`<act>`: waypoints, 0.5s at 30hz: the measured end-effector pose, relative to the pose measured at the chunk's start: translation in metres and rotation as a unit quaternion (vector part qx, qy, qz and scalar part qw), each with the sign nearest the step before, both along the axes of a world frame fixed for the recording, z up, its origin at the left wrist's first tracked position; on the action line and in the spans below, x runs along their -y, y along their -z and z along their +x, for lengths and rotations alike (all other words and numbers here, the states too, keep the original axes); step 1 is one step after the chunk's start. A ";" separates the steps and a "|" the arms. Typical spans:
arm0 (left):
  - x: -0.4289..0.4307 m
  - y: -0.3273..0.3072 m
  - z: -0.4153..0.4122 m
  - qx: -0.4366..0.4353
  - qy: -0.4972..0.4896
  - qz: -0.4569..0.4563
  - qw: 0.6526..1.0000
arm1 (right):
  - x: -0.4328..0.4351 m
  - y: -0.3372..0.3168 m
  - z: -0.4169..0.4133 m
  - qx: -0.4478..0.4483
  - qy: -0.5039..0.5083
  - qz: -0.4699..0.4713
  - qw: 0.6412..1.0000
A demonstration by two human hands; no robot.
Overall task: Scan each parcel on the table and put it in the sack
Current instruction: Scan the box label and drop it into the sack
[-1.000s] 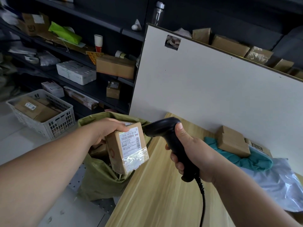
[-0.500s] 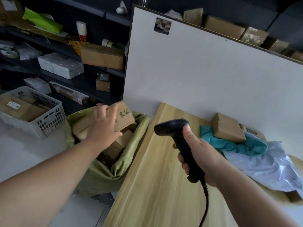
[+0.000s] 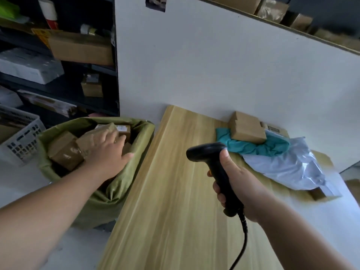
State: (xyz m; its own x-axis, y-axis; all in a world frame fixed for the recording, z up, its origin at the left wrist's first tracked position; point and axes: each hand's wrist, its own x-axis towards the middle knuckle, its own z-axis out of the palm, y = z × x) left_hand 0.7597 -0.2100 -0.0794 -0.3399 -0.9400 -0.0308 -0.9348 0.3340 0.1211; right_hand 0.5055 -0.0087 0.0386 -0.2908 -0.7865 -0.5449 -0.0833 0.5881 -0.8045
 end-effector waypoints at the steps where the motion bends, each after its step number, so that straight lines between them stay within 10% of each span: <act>1: -0.007 -0.007 -0.012 -0.020 0.012 -0.003 1.000 | -0.008 0.000 -0.007 0.001 0.009 -0.002 1.000; 15: -0.218 -0.087 -0.273 -0.086 0.231 -0.074 0.966 | -0.250 -0.021 -0.194 -0.025 0.174 -0.057 0.983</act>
State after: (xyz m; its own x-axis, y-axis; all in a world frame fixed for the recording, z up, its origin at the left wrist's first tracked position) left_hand 0.4870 0.0083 0.0079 -0.7123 -0.6764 0.1872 -0.6519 0.7365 0.1807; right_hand 0.3118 0.2417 0.0593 -0.5761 -0.6903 -0.4377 0.0660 0.4944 -0.8667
